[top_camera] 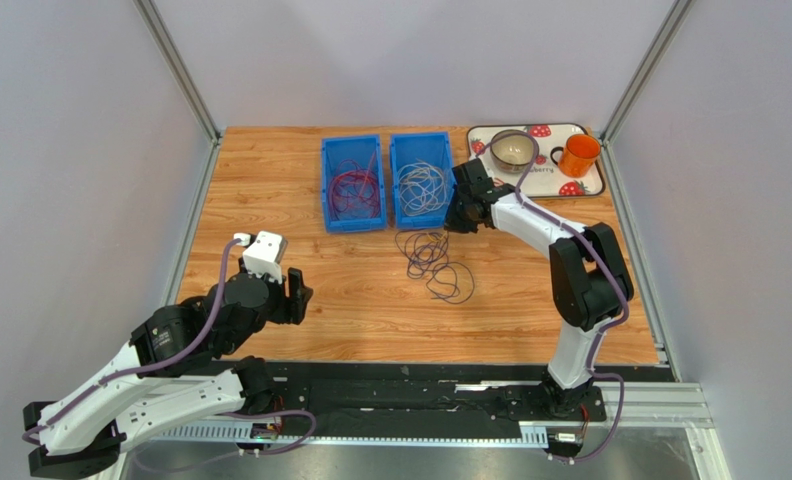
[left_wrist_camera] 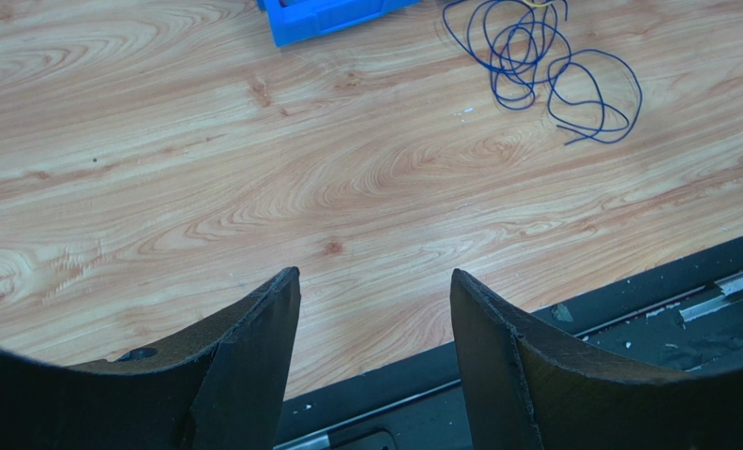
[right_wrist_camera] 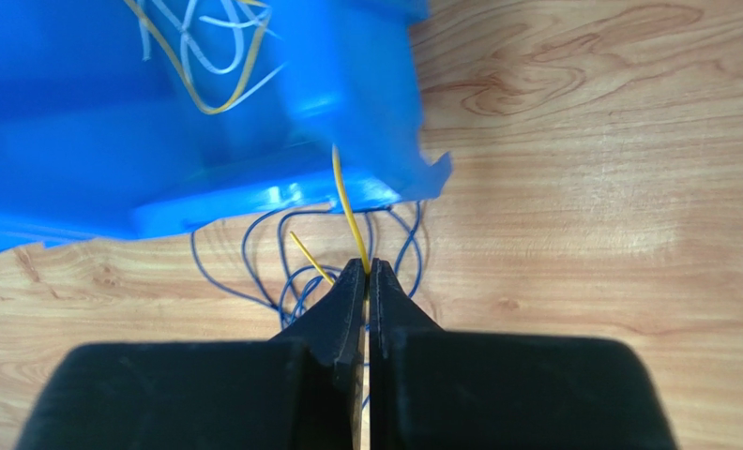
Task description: Untangle the cables
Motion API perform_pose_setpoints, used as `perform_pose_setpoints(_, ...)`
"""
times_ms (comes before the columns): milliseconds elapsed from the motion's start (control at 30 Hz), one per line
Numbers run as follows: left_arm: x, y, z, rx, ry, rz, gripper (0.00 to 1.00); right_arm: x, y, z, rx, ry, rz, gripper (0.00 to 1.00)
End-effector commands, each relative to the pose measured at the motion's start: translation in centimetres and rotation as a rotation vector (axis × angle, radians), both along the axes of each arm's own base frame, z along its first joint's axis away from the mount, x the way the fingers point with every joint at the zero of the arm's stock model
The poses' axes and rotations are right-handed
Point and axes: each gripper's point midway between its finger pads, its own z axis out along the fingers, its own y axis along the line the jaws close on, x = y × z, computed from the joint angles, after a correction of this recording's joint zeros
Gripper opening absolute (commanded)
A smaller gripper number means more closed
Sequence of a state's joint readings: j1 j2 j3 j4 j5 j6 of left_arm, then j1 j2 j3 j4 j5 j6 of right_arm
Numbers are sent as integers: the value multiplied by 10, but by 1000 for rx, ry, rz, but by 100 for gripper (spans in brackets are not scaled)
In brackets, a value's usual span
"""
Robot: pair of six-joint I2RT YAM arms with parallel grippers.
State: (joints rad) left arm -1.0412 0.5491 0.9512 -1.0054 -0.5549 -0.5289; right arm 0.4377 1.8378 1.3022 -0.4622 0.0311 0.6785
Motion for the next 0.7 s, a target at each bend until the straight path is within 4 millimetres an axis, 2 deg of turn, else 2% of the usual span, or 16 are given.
perform_pose_setpoints(0,1,-4,4,-5,-13,-18,69,1,5,56,-121,-110,53,0)
perform_pose_setpoints(100,1,-4,5,-6,-14,-18,69,-5,11,73,-274,-135,124,0)
perform_pose_setpoints(133,1,-4,4,-5,-13,-16,69,-6,11,70,-338,-128,158,0)
perform_pose_setpoints(167,1,-4,5,-6,-15,-19,69,-2,6,83,-404,-139,157,0)
perform_pose_setpoints(233,1,-4,4,-5,-12,-19,69,-1,9,80,-489,-124,200,0)
perform_pose_setpoints(300,1,-4,5,-7,-14,-20,69,0,4,94,-582,-117,232,0)
perform_pose_setpoints(333,1,-4,4,-5,-12,-19,69,1,3,81,-624,-76,255,0)
perform_pose_setpoints(367,1,-4,5,-6,-14,-20,69,-2,-3,82,-662,-51,270,0)
perform_pose_setpoints(533,1,-4,4,-5,-12,-19,68,3,-4,88,-720,-61,335,0)
perform_pose_setpoints(600,1,-4,4,-4,-13,-20,69,-4,0,69,-722,10,429,0)
perform_pose_setpoints(633,1,-4,5,-6,-14,-20,69,-6,1,67,-716,33,433,0)
perform_pose_setpoints(667,1,-4,4,-4,-13,-20,69,-16,1,57,-692,89,463,0)
